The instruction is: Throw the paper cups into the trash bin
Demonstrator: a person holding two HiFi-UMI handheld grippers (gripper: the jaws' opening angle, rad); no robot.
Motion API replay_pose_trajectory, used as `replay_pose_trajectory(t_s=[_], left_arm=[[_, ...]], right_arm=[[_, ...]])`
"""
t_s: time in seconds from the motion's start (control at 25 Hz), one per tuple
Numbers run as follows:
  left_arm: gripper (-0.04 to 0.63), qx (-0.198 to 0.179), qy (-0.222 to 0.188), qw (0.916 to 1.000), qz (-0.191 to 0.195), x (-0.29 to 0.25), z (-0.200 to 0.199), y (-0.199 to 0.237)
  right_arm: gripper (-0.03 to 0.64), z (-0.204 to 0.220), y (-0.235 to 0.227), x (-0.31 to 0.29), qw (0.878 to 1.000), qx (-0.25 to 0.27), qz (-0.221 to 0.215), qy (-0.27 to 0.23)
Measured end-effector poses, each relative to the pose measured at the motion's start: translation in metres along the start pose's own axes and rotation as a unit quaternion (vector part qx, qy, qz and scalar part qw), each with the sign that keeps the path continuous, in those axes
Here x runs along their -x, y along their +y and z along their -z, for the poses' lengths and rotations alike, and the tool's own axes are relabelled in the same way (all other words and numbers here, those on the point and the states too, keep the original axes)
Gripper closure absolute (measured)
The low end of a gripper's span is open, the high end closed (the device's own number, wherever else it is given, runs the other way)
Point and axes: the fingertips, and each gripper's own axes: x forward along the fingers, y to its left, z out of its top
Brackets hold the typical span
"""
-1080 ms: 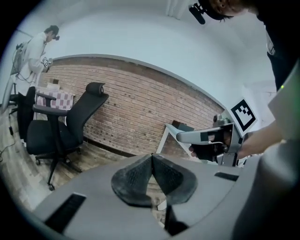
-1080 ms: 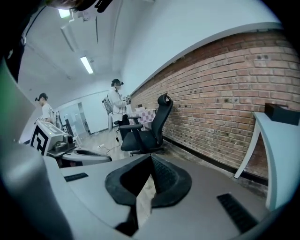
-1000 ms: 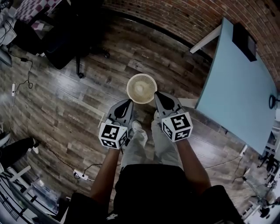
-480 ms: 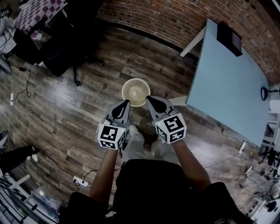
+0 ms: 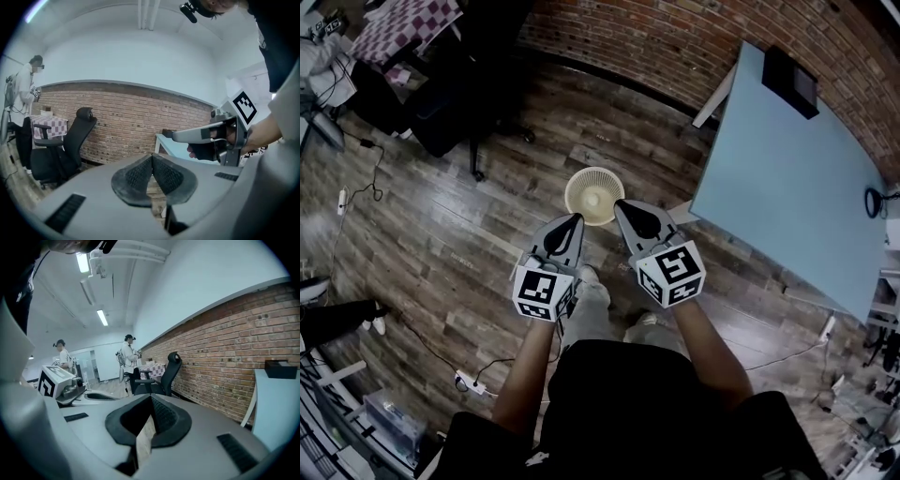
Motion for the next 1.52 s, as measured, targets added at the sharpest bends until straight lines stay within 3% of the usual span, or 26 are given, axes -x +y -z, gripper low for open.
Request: replay_pose_trajectory(t_s=[0.24,0.84,1.52], left_arm=[[0.586,-0.002,-0.013,0.9999,-0.009,0.014,0.001,-0.045],[0.586,-0.050,-0.048,0.9972,-0.027,0.055,-0.029,-0.145],[0.586,-0.070,-0.075,0.9940,-0.039,0.106,-0.033,-0.224]], right_arm=[[0.612,-0.005,0.002,0.047,1.000,0.006,-0.010,-0.021],[0.612,0.001,0.018,0.166,0.998,0.036,-0.013,-0.049],[0.612,0.011,0.044,0.250,0.996,0.041,-0.013,-0.078]])
